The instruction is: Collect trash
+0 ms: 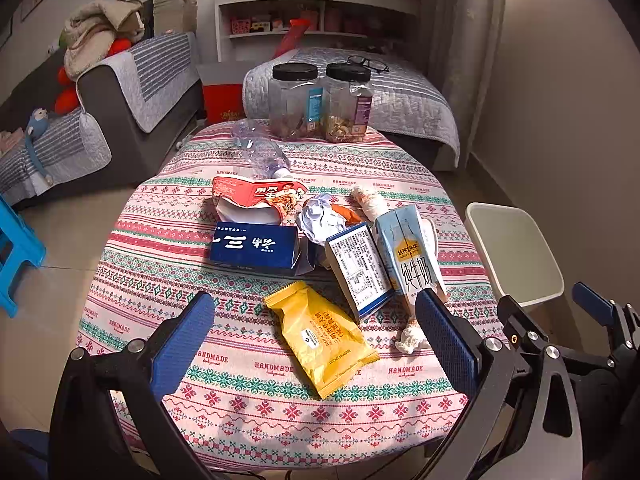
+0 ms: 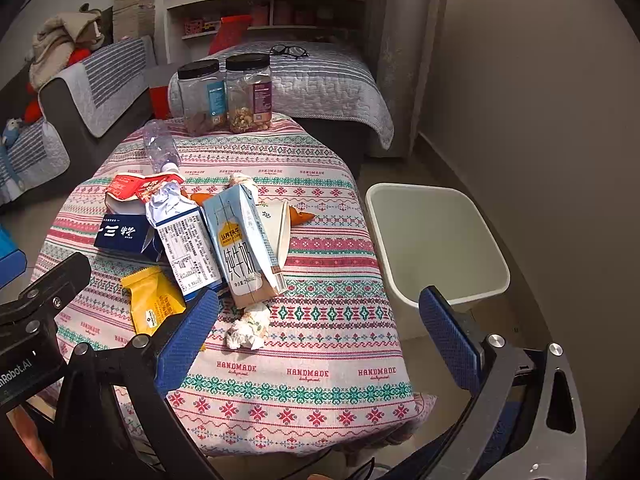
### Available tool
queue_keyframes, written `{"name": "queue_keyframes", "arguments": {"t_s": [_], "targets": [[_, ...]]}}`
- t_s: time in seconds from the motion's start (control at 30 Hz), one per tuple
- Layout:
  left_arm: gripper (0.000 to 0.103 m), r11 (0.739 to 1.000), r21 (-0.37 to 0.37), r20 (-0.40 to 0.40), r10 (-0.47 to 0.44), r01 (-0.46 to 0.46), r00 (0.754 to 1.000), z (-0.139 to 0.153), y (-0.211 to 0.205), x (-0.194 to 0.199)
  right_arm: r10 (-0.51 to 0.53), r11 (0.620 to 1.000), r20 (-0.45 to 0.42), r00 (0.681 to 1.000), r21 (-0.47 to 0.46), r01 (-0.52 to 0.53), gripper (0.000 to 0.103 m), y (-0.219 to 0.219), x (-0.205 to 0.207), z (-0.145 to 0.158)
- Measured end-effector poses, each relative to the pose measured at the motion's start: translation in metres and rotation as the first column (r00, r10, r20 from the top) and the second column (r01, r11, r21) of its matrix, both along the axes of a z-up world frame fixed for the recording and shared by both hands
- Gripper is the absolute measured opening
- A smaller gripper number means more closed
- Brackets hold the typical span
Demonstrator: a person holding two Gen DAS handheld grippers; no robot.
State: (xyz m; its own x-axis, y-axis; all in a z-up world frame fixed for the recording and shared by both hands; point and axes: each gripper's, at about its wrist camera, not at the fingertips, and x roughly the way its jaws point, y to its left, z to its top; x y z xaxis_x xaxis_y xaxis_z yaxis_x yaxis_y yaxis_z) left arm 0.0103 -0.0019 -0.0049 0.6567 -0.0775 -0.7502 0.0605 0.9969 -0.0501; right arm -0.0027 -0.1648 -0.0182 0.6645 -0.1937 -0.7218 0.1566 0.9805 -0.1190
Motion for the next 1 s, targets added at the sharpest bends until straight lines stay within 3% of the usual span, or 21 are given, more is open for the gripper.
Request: {"name": "queue_keyframes", "arguments": {"t_s": [1.0], "targets": [[0.097,0.996,-0.072,-0.053,0.046,-0.049,0.998,-0.006,0.017,0.006,-0.021,1.000,-0.009,1.000,-0.001,0.021,0.096,-0.006,0.006,-0.009]]}}
